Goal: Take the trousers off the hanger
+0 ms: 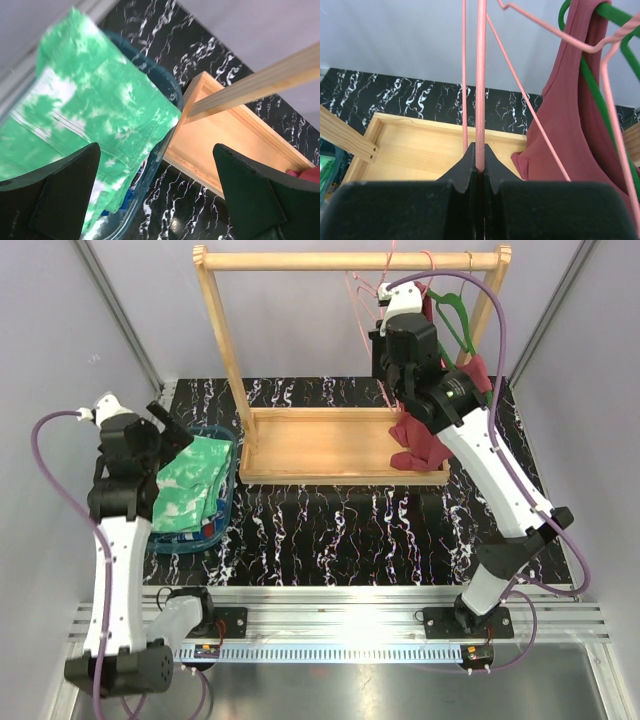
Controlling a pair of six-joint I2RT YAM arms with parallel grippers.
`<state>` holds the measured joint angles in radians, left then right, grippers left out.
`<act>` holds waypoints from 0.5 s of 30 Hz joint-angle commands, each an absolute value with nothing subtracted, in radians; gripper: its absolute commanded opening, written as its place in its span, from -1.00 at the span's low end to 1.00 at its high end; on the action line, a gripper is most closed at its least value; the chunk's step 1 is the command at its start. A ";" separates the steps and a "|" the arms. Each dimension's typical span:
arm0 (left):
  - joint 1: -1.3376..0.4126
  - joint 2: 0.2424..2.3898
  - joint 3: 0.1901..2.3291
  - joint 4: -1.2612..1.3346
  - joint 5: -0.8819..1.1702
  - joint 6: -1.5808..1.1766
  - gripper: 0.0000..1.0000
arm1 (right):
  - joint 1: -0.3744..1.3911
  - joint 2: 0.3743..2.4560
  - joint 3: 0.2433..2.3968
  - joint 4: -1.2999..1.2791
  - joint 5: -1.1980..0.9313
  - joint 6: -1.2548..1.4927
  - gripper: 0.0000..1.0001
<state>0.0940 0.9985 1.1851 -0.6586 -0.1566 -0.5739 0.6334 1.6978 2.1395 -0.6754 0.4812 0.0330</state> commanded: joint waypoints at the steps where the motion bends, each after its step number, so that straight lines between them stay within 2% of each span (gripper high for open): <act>1: 0.084 0.902 1.226 -0.808 -0.158 -0.428 0.98 | 0.632 1.713 2.171 -0.712 0.531 0.069 -1.00; 5: 0.068 0.786 1.220 -0.845 -0.175 -0.368 0.98 | 0.632 1.680 2.091 -0.677 0.526 0.092 -1.00; 9: 0.023 0.767 1.270 -0.891 -0.155 -0.345 0.98 | 0.632 1.666 2.060 -0.660 0.502 0.089 -0.98; 13: -0.063 0.755 1.295 -0.902 -0.198 -0.313 0.98 | 0.632 1.638 2.022 -0.657 0.489 0.094 -0.57; 15: -0.089 0.756 1.290 -0.902 -0.210 -0.293 0.98 | 0.632 1.612 2.010 -0.649 0.474 0.094 -0.56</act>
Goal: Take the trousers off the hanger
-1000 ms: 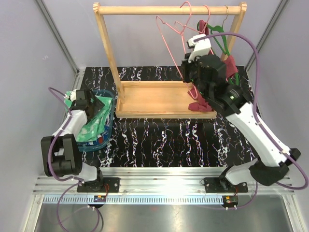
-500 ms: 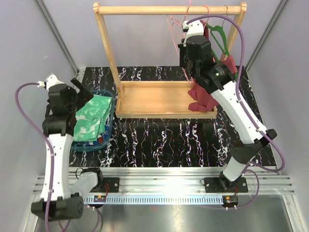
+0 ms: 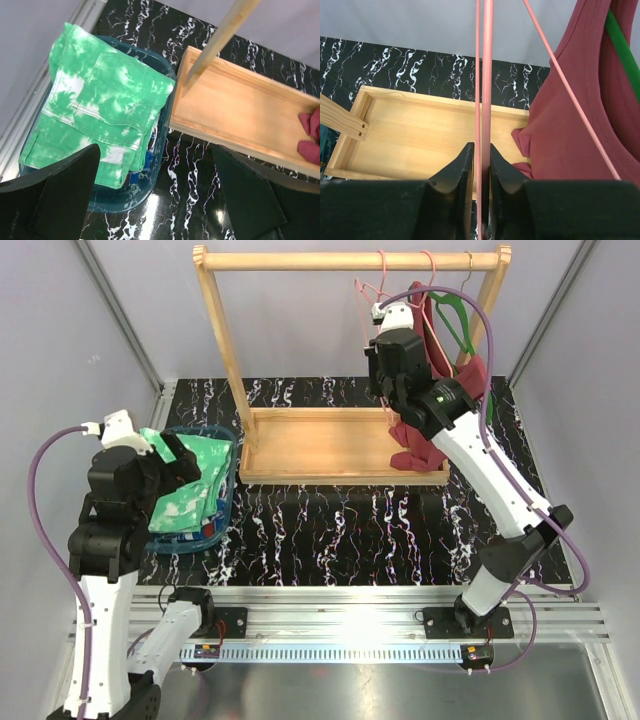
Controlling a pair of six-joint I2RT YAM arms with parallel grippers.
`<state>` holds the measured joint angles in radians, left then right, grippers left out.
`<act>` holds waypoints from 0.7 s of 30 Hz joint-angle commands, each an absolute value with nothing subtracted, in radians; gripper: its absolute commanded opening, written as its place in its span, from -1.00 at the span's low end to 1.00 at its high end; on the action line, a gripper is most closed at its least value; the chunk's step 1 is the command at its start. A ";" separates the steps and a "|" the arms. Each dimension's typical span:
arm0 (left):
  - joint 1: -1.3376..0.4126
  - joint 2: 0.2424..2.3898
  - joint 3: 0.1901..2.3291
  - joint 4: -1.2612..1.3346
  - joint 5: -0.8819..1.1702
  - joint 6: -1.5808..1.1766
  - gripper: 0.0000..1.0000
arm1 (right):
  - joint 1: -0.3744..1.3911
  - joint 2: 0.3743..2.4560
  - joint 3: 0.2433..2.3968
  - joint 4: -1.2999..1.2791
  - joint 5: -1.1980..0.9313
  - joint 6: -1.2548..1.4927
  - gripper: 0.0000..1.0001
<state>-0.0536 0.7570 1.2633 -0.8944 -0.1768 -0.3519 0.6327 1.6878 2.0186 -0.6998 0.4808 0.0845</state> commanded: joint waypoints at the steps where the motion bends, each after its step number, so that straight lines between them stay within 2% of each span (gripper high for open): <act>1: -0.109 0.759 1.290 -0.905 -0.222 -0.288 0.98 | 0.632 1.605 2.003 -0.649 0.465 0.094 -0.54; 2: -0.115 0.761 1.290 -0.908 -0.224 -0.284 0.98 | 0.632 1.600 2.003 -0.653 0.454 0.094 -0.44; 3: -0.120 0.758 1.293 -0.913 -0.221 -0.282 0.98 | 0.634 1.583 2.002 -0.663 0.442 0.094 -0.17; 6: -0.132 0.733 1.293 -0.911 -0.213 -0.270 0.98 | 0.632 1.533 1.979 -0.669 0.407 0.098 0.13; 7: -0.146 0.715 1.289 -0.911 -0.227 -0.265 0.98 | 0.632 1.514 1.958 -0.669 0.394 0.100 0.37; 13: -0.253 0.647 1.164 -0.828 -0.340 -0.203 0.98 | 0.632 1.326 1.792 -0.655 0.331 0.068 0.99; 21: -0.284 0.423 0.944 -0.632 -0.337 -0.106 0.98 | 0.632 0.961 1.435 -0.647 0.361 0.057 0.99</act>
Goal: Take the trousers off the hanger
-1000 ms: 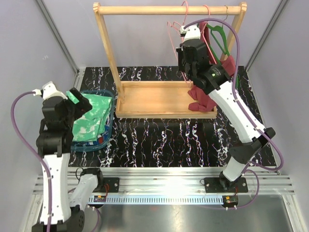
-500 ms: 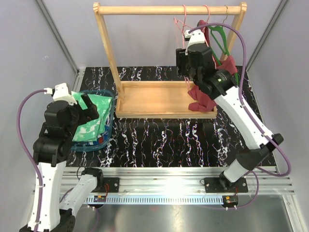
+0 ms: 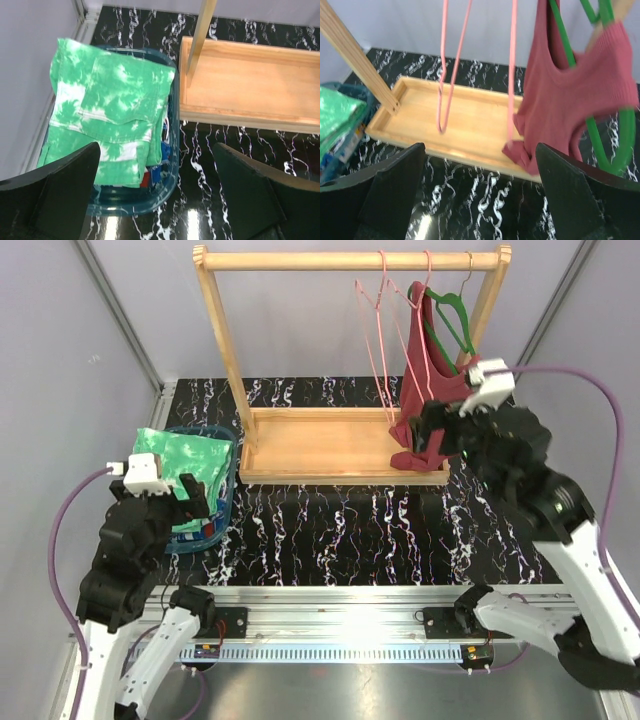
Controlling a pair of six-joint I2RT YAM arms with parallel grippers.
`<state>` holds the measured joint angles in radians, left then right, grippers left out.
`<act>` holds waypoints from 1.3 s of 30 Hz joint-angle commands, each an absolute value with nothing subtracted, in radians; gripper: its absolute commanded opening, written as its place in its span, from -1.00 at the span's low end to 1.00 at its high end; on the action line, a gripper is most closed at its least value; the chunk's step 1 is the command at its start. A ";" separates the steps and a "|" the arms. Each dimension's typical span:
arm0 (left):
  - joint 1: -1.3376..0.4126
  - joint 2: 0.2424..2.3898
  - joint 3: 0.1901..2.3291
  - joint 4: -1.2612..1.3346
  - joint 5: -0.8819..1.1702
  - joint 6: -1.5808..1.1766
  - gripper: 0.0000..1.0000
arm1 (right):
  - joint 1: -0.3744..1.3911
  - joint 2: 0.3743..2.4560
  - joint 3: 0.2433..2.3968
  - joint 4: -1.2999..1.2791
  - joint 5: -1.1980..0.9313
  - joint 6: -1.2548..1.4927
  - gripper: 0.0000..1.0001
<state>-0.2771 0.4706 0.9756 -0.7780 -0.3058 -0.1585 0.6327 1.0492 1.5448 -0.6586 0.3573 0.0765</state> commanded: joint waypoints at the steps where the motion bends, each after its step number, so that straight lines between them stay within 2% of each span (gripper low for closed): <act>1: -0.284 0.416 0.936 -0.630 -0.341 -0.107 0.98 | 0.632 0.922 1.401 -0.649 0.338 0.048 0.99; 4: -0.284 0.408 0.922 -0.632 -0.368 -0.115 0.98 | 0.632 0.772 1.296 -0.686 0.365 0.080 0.99; 8: -0.284 0.387 0.913 -0.623 -0.374 -0.118 0.98 | 0.632 0.692 1.221 -0.788 0.480 0.124 0.99; 16: -0.282 0.299 0.816 -0.543 -0.334 -0.100 0.98 | 0.632 0.649 1.138 -0.905 0.618 0.195 0.99; 39: -0.282 0.284 0.756 -0.489 -0.347 -0.113 0.98 | 0.632 0.531 1.065 -0.857 0.630 0.204 0.99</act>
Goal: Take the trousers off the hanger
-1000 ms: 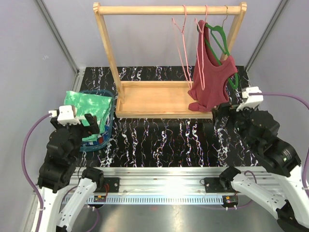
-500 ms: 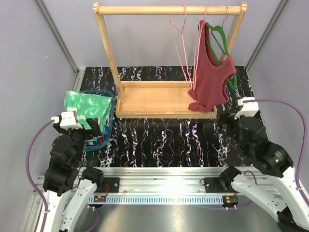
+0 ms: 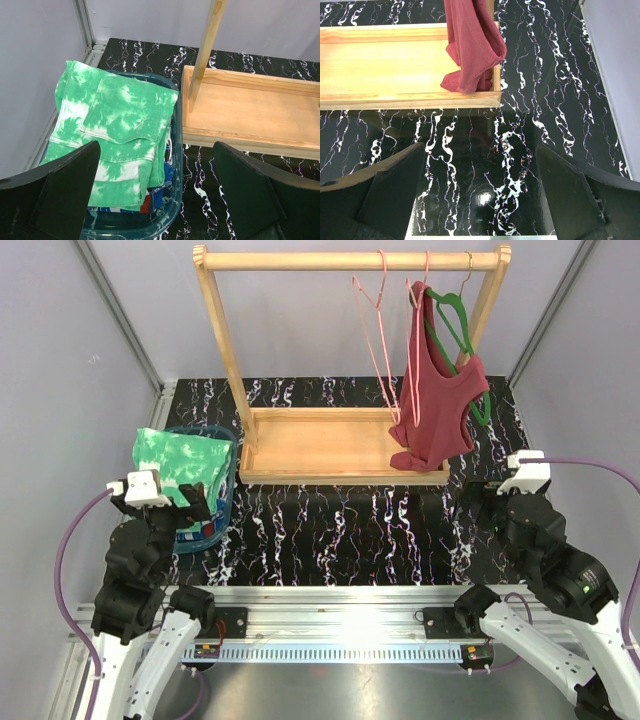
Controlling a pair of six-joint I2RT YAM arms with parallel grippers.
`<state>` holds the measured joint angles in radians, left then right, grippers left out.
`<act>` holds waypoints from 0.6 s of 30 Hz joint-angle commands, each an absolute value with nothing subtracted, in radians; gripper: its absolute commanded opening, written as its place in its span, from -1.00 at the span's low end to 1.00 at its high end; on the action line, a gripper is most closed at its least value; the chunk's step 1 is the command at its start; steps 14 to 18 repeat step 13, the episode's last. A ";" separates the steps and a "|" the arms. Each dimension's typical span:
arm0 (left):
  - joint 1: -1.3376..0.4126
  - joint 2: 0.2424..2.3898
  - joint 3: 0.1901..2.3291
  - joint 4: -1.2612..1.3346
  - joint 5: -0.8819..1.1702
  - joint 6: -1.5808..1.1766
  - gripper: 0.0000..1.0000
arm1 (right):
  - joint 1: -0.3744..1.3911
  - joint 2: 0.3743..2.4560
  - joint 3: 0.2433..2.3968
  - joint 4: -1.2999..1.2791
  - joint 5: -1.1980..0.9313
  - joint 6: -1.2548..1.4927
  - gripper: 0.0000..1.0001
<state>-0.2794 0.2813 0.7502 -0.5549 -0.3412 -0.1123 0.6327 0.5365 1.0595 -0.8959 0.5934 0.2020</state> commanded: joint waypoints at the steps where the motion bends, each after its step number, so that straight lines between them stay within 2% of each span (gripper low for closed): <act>1: -0.284 0.284 0.756 -0.489 -0.350 -0.114 0.98 | 0.632 0.532 1.068 -0.857 0.629 0.201 0.98; 18: -0.284 0.291 0.762 -0.489 -0.379 -0.103 0.98 | 0.632 0.526 1.080 -0.870 0.630 0.206 1.00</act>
